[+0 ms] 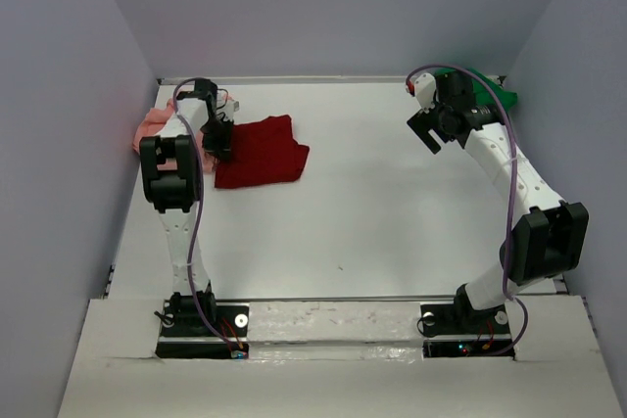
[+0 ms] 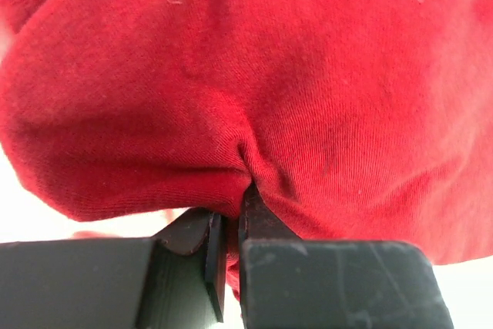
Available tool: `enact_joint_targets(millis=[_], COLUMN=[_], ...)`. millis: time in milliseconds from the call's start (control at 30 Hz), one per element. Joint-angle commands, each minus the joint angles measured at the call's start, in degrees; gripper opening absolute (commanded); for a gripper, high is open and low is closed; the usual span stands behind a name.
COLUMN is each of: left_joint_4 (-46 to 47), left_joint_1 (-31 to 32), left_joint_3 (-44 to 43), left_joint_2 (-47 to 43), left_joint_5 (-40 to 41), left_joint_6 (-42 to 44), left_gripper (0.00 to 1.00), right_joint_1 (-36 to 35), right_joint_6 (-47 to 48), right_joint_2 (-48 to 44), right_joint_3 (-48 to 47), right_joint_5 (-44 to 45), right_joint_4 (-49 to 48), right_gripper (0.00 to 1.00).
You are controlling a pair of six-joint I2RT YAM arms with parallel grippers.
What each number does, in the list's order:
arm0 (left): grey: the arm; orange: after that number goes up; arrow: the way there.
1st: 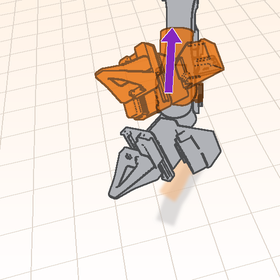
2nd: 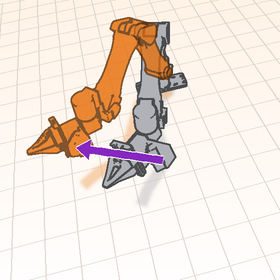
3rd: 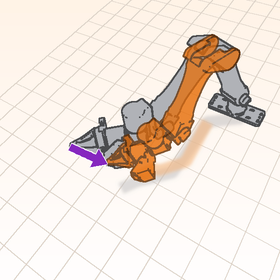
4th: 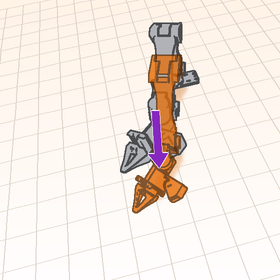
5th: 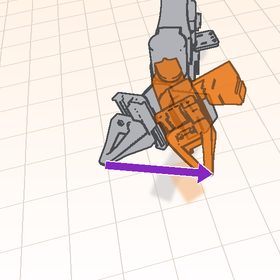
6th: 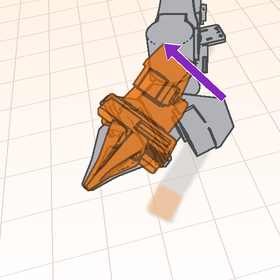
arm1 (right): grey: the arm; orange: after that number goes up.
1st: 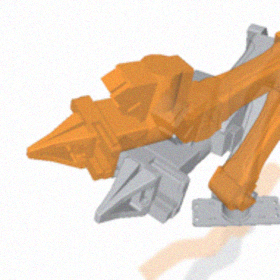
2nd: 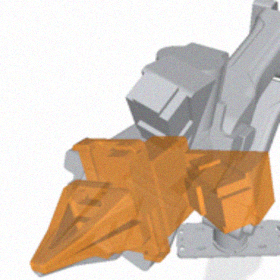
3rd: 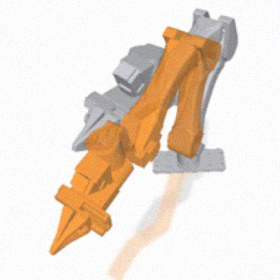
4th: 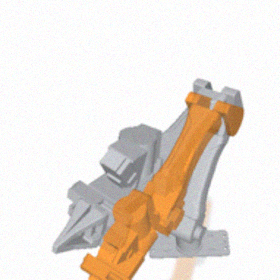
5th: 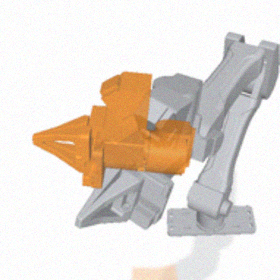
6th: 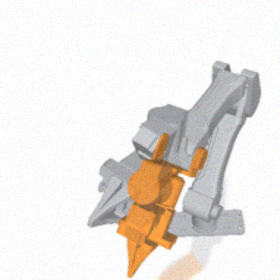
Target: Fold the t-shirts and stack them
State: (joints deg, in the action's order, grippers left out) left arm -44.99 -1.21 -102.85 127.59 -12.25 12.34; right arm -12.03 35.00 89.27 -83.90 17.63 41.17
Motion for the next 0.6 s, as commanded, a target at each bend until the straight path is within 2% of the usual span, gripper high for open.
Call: enact_joint_targets(millis=[0, 33, 200, 267, 567], left_joint_4=[-1.50, -2.02, -1.59, -1.77, 0.08], left_joint_1=[-0.55, -0.37, 0.86, 0.86, 7.98], left_joint_3=[-2.96, -3.84, -6.75, -7.10, -3.68], left_joint_2=[5.82, 6.35, 7.24, 7.32, 3.72], left_joint_5=[11.63, 15.03, 21.99, 23.06, 29.56], left_joint_6=[4.27, 4.80, 6.99, 7.78, 9.90], left_gripper=[0.00, 0.00, 0.00, 0.00, 0.00], right_joint_1=[-0.10, -0.10, -0.10, -0.10, -0.10], right_joint_6=[-0.64, -0.73, -0.90, -0.99, -1.61], right_joint_2=[-1.65, -1.47, -0.68, -0.24, 0.29], right_joint_3=[-0.83, -1.00, -1.88, -2.23, -2.50], right_joint_5=[-0.40, -0.40, -0.66, -0.92, -1.54], right_joint_4=[0.14, 0.14, 0.67, 0.84, 1.20], right_gripper=[1.00, 1.00, 1.00, 1.00, 1.00])
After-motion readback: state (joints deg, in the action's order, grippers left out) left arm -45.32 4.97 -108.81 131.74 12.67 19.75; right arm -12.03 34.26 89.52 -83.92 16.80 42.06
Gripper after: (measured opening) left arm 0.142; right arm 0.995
